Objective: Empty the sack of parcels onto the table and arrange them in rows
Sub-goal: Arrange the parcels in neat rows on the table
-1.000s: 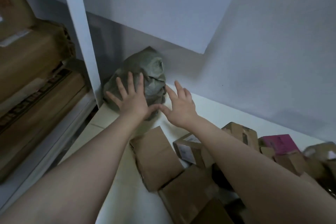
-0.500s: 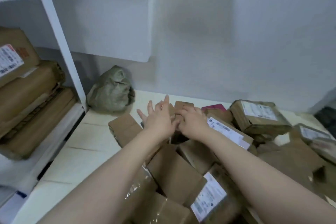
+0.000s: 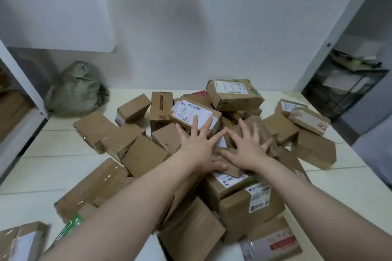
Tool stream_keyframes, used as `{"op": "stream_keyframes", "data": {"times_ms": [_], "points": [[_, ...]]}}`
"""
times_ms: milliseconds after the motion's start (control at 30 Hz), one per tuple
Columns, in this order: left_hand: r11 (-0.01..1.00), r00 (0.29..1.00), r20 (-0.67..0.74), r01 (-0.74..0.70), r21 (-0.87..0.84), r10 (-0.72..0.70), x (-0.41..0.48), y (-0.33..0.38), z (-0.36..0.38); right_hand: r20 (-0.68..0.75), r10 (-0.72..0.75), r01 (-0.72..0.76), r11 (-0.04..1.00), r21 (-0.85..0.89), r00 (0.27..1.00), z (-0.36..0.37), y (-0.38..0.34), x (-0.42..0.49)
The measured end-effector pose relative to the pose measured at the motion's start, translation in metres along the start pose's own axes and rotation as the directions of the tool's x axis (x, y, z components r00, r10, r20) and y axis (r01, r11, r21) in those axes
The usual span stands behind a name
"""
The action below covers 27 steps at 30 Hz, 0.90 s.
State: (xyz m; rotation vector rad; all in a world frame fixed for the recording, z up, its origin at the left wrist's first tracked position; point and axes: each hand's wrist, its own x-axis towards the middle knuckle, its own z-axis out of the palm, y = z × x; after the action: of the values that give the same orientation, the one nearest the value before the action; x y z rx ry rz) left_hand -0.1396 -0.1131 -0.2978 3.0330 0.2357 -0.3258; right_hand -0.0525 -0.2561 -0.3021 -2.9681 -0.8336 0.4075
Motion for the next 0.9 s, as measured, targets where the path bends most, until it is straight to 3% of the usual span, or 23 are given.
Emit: {"op": "stream_keyframes", "data": {"times_ms": [167,333,500,667,733,800,833,900], "points": [[0.994,0.991,0.091,0.087,0.067,-0.093,0.022,-0.021,0.033,0.014,-0.040,0.041,0.995,-0.094,0.999,0.018,0.002,0.024],[0.980,0.987,0.020,0.157,0.125,-0.161,0.053,-0.077,0.047,0.025,-0.002,0.009,0.967,-0.255,1.000,0.026,0.007,0.065],[0.907,0.907,0.083,0.418,-0.049,-0.413,0.093,-0.138,0.046,0.028,0.083,-0.071,0.953,-0.294,0.996,0.029,0.006,0.108],[0.849,0.856,-0.035,0.506,-0.151,-0.516,0.118,-0.171,0.046,-0.044,0.168,-0.174,0.951,-0.255,0.985,0.033,-0.004,0.145],[0.798,0.784,-0.177,0.550,-0.248,-0.595,0.124,-0.171,0.042,-0.220,0.226,-0.267,0.947,-0.179,0.949,0.034,-0.014,0.147],[0.816,0.729,-0.379,0.446,-0.369,-0.570,0.129,-0.164,0.034,-0.455,0.173,-0.237,0.968,-0.086,0.873,0.034,-0.021,0.149],[0.867,0.729,-0.479,0.346,-0.359,-0.489,0.133,-0.158,0.030,-0.526,0.109,-0.179,0.980,-0.083,0.844,0.034,-0.023,0.152],[0.969,0.795,-0.562,0.128,-0.209,-0.227,0.141,-0.144,0.021,-0.532,-0.006,-0.070,0.990,-0.122,0.847,0.030,-0.027,0.164]]}}
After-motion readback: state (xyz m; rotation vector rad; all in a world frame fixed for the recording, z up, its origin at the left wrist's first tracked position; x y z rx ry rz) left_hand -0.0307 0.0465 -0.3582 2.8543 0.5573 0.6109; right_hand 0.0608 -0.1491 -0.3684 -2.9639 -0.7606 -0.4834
